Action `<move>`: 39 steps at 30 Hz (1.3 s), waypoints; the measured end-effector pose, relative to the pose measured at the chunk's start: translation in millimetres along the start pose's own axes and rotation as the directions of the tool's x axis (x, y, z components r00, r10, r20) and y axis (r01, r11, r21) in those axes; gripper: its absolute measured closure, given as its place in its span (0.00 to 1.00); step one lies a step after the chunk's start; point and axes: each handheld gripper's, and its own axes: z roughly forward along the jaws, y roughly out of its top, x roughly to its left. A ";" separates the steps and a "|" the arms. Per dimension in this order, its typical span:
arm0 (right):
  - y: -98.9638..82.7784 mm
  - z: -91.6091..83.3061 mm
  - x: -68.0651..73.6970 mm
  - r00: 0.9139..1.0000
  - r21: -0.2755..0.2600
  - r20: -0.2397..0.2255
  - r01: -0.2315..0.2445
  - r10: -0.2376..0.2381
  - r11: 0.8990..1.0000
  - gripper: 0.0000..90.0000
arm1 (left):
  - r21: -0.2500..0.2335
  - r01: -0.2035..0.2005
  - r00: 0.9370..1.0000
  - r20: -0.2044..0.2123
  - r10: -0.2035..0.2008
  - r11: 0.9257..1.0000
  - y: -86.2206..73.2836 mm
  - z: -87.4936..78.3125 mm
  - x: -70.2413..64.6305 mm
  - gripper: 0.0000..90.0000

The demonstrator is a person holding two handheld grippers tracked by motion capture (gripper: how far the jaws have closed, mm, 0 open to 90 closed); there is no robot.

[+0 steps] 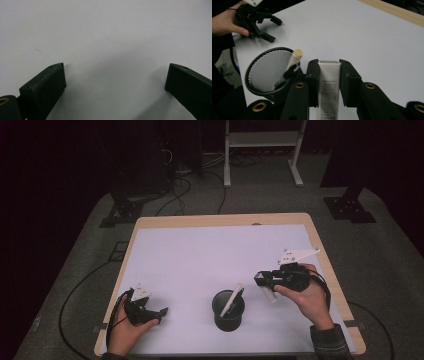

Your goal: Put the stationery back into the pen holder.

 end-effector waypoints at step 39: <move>33.9 31.4 59.0 0.979 -0.064 -0.169 0.109 -0.118 0.992 0.78 | 0.000 0.000 1.000 0.001 0.000 1.000 0.0 0.0 0.0 0.02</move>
